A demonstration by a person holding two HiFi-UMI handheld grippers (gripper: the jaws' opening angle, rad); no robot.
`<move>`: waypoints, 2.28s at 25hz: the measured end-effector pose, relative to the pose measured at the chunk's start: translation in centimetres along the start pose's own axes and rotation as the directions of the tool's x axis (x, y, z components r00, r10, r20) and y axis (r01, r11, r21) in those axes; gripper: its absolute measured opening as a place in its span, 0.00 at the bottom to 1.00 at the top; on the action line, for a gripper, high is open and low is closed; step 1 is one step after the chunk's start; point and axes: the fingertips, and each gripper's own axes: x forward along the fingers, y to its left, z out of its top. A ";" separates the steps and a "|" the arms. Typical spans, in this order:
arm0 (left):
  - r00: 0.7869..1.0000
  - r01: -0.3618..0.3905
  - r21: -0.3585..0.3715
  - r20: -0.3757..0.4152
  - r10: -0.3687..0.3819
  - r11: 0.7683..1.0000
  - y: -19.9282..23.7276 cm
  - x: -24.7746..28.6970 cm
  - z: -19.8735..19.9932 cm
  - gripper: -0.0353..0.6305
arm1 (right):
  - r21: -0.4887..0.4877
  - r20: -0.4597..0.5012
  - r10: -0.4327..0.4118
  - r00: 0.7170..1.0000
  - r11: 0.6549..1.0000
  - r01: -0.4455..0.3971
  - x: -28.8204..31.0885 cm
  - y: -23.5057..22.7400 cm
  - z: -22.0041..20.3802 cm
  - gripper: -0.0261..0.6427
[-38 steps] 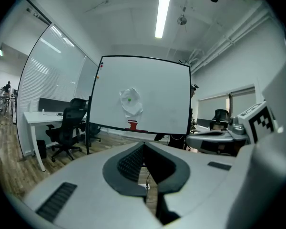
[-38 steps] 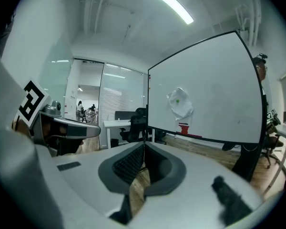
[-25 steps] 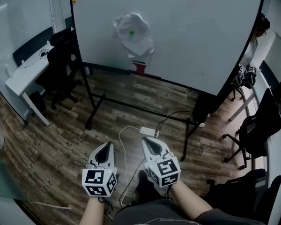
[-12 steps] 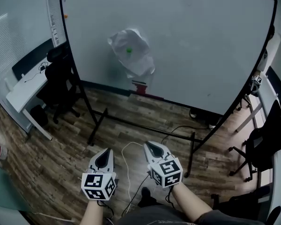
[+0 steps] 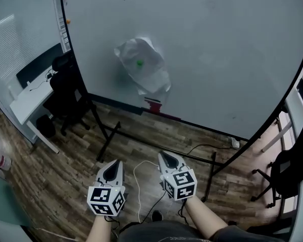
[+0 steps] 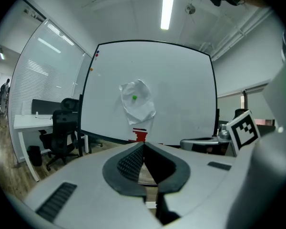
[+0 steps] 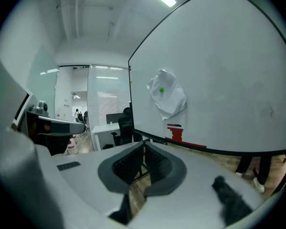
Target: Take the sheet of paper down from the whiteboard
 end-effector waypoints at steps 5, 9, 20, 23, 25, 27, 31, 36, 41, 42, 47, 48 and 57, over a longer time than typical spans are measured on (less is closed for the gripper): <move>1.000 -0.003 0.004 -0.019 0.003 1.000 0.1 1.8 0.0 0.07 | 0.001 0.003 -0.019 1.000 1.000 0.019 1.5 -1.7 0.7 0.08; 1.000 0.017 0.011 -0.013 -0.017 1.000 0.6 3.6 1.0 0.07 | 0.012 0.000 -0.058 0.998 0.998 0.057 2.6 -3.1 0.9 0.08; 0.977 0.214 0.040 -0.011 -0.214 0.976 3.6 13.5 4.1 0.07 | 0.053 0.002 -0.274 0.962 0.960 0.274 7.2 -7.7 2.4 0.08; 0.964 0.267 0.057 -0.009 -0.267 0.962 5.0 16.5 5.6 0.07 | 0.074 0.004 -0.342 0.940 0.937 0.341 9.0 -9.0 3.3 0.08; 0.954 0.300 0.077 -0.004 -0.301 0.951 6.0 18.4 6.6 0.07 | 0.088 0.012 -0.386 0.923 0.919 0.383 10.3 -9.9 4.0 0.08; 0.943 0.332 0.095 -0.001 -0.333 0.938 6.8 20.2 7.6 0.07 | 0.100 0.015 -0.430 0.903 0.899 0.426 11.4 -10.7 4.7 0.08; 0.918 0.393 0.119 0.000 -0.396 0.912 8.1 23.1 9.2 0.07 | 0.126 0.016 -0.502 0.865 0.859 0.496 13.2 -11.6 6.0 0.08; 0.880 0.469 0.163 -0.001 -0.476 0.868 9.0 25.8 10.6 0.07 | 0.177 0.025 -0.577 0.817 0.806 0.564 14.6 -12.4 7.1 0.08; 0.844 0.525 0.186 0.009 -0.536 0.830 9.0 28.0 12.0 0.07 | 0.215 0.030 -0.642 0.766 0.753 0.622 14.9 -13.1 7.8 0.08; 0.841 0.530 0.184 0.012 -0.541 0.828 9.0 28.3 12.2 0.07 | 0.219 0.027 -0.645 0.764 0.749 0.625 15.0 -13.2 7.8 0.08; 0.832 0.544 0.178 0.010 -0.554 0.820 8.6 29.5 12.9 0.07 | 0.226 0.043 -0.657 0.753 0.740 0.633 15.6 -14.2 8.8 0.08; 0.834 0.541 0.183 0.008 -0.552 0.821 8.5 29.8 13.0 0.08 | 0.229 0.049 -0.656 0.754 0.742 0.630 15.8 -14.5 9.1 0.08; 0.844 0.514 0.197 0.055 -0.533 0.835 7.9 31.5 15.0 0.08 | 0.128 0.084 -0.601 0.795 0.798 0.590 19.0 -16.2 11.9 0.21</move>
